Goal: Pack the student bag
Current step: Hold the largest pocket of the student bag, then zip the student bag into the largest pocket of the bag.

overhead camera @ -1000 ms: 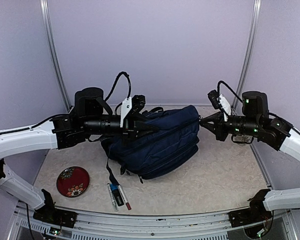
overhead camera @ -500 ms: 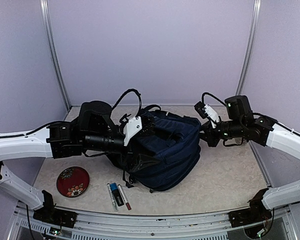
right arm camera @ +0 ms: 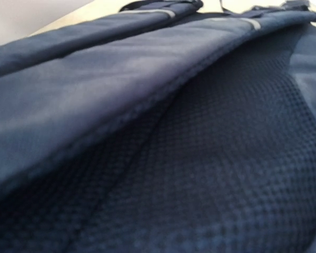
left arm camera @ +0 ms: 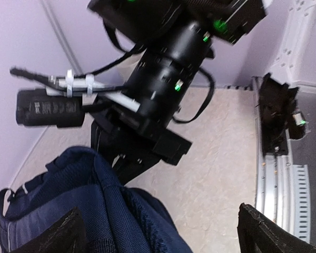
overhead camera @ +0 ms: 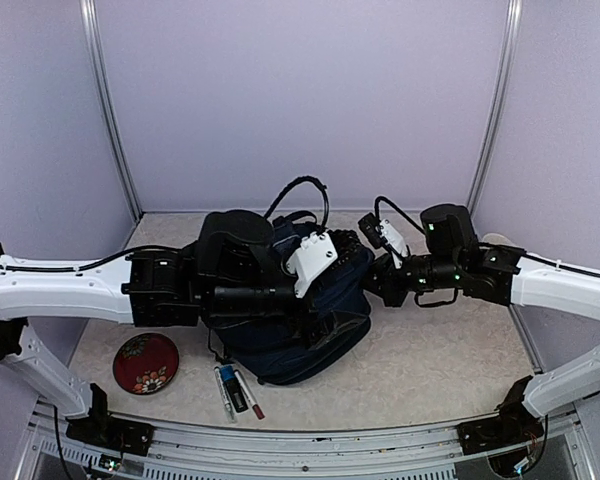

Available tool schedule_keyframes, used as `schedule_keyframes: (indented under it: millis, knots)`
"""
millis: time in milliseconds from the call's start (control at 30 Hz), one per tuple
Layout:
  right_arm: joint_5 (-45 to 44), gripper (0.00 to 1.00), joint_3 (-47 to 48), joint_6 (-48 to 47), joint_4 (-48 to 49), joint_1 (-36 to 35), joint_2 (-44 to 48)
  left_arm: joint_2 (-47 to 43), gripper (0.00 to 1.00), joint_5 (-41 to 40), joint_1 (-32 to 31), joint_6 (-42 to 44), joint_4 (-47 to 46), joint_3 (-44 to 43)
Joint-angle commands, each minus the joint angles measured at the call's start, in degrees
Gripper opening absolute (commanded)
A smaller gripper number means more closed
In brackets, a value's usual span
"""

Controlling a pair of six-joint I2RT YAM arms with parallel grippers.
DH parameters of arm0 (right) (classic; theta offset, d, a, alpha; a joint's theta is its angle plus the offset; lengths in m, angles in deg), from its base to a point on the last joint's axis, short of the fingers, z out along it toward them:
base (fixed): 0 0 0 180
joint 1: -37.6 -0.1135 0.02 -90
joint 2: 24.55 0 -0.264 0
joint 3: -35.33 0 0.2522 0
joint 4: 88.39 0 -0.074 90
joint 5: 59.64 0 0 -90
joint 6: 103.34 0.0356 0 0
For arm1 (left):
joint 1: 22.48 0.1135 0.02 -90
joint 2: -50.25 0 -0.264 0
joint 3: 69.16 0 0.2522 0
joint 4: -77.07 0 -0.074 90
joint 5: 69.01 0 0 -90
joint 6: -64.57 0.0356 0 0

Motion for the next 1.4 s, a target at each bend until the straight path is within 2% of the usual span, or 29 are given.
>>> schedule_keyframes:
  millis: [0,100,267,467,533,700,767,1067,1233,1367]
  knots:
    - [0.4,0.0,-0.6,3.3,11.7,-0.1,-1.0,4.5,0.97,-19.3,-1.2,-3.8,3.2,-1.5]
    - [0.8,0.0,-0.6,3.4,10.8,-0.2,-2.6,8.5,0.96,-27.3,-1.6,-2.8,7.6,-6.6]
    - [2.6,0.0,-1.1,3.5,9.2,-0.2,-3.7,11.2,0.95,-28.6,-1.0,1.4,6.5,-7.1]
    - [0.4,0.0,-2.3,4.3,6.0,-0.2,-2.1,13.1,0.82,-31.3,0.6,0.4,8.8,-6.0]
    - [-1.0,0.0,-1.8,3.8,3.6,-0.1,-1.7,12.8,0.67,-30.3,1.1,0.2,8.6,-5.0]
    - [-3.0,0.0,-3.4,3.8,0.6,0.6,0.9,9.9,0.14,-26.7,2.0,-0.3,7.2,-2.3]
    - [-3.3,0.0,-4.6,4.2,-0.1,1.5,2.0,7.8,0.0,-25.8,2.3,0.2,5.3,-0.5]
    - [-3.2,0.0,-7.8,3.2,-1.9,5.8,3.8,-0.4,0.0,-18.8,2.5,3.4,4.0,4.5]
    - [-5.1,0.0,-7.2,1.0,-6.1,7.8,2.7,-7.1,0.0,-18.5,2.0,5.6,5.2,7.4]
    - [-4.4,0.0,-7.5,0.4,-6.3,10.4,0.5,-13.9,0.0,-12.1,1.2,10.2,2.6,11.5]
